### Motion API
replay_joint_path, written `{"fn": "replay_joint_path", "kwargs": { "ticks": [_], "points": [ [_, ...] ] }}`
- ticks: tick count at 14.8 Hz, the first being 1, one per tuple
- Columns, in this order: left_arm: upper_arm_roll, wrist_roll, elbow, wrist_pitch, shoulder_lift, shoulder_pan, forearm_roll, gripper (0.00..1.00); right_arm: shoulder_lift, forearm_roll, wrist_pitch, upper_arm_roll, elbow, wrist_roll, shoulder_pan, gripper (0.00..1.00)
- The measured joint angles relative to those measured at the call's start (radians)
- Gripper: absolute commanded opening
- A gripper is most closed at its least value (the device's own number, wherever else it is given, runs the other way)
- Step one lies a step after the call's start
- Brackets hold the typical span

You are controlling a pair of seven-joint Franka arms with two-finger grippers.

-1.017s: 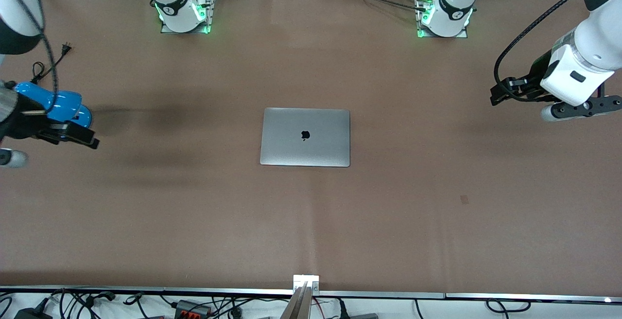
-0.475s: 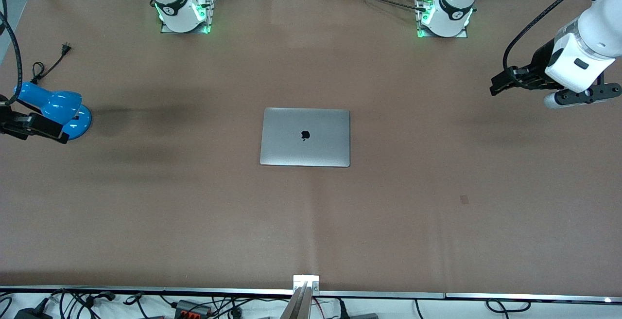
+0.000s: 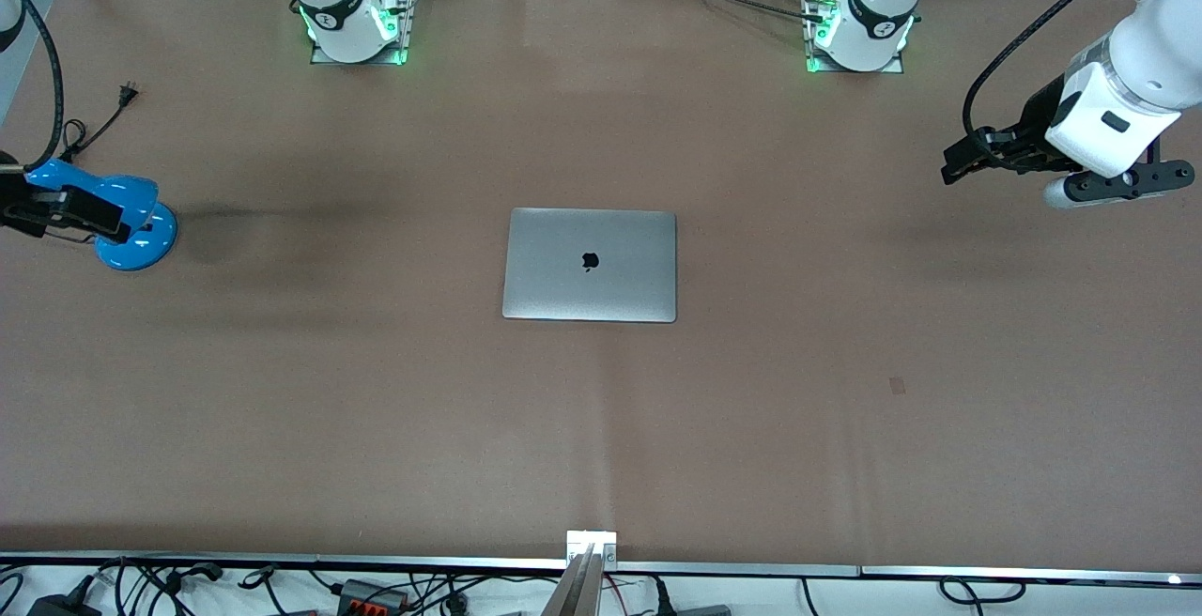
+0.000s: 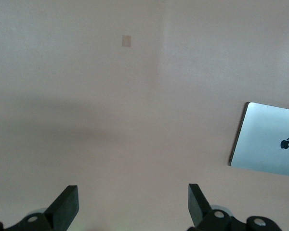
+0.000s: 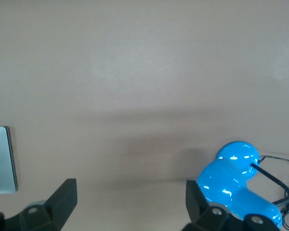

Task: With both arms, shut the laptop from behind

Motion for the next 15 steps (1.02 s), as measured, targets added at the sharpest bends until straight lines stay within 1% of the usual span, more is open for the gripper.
{"fn": "replay_joint_path", "kwargs": {
  "ticks": [3,6,8,15],
  "points": [
    [0.008,0.000,0.000,0.000,0.000,0.003,0.000,1.00,-0.078,0.000,0.044,0.002,-0.119,0.000,0.000,1.00],
    [0.010,0.000,0.000,0.000,0.000,0.005,0.000,1.00,-0.148,0.000,0.056,0.005,-0.192,0.000,0.001,1.00],
    [0.009,0.000,0.000,0.000,0.000,0.004,0.000,1.00,-0.166,0.000,0.060,0.005,-0.209,0.000,0.001,1.00],
    [0.008,0.000,0.000,0.000,0.000,0.004,0.000,1.00,-0.156,0.000,0.067,0.006,-0.211,-0.002,0.001,1.00]
  ]
}}
